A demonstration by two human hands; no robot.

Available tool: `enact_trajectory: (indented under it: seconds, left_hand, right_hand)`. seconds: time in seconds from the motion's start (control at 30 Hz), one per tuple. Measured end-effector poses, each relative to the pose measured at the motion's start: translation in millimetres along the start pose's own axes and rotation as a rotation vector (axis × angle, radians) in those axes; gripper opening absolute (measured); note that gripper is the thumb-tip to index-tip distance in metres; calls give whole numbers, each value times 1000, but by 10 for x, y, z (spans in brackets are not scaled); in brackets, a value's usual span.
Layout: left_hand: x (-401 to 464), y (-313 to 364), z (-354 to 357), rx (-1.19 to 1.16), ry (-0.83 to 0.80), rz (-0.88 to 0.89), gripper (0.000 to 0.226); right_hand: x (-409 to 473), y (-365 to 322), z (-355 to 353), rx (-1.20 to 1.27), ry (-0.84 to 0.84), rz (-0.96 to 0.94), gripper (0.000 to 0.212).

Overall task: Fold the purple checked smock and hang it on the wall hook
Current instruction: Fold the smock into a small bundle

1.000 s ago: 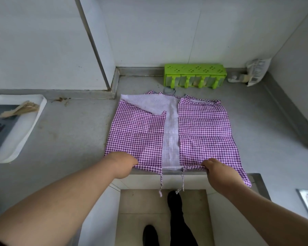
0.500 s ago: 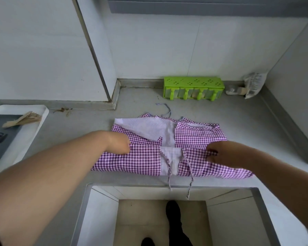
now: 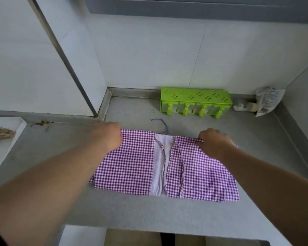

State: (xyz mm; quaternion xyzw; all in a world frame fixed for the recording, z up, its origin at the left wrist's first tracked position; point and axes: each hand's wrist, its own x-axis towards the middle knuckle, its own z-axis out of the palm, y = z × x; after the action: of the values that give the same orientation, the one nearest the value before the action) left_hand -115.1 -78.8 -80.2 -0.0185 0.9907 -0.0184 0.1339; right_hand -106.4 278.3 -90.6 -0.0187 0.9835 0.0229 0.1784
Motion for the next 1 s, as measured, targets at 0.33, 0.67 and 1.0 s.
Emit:
enact_trajectory:
  seconds: [0.33, 0.67, 1.0]
  left_hand:
    - [62, 504, 864, 106, -210, 532, 84]
    - [150, 660, 1328, 33, -313, 375, 110]
    - [198, 659, 1457, -44, -319, 334, 121]
  right_hand:
    - [346, -153, 608, 105, -23, -129, 44]
    - [533, -684, 812, -28, 99, -628, 58]
    - [869, -793, 651, 490, -172, -259, 17]
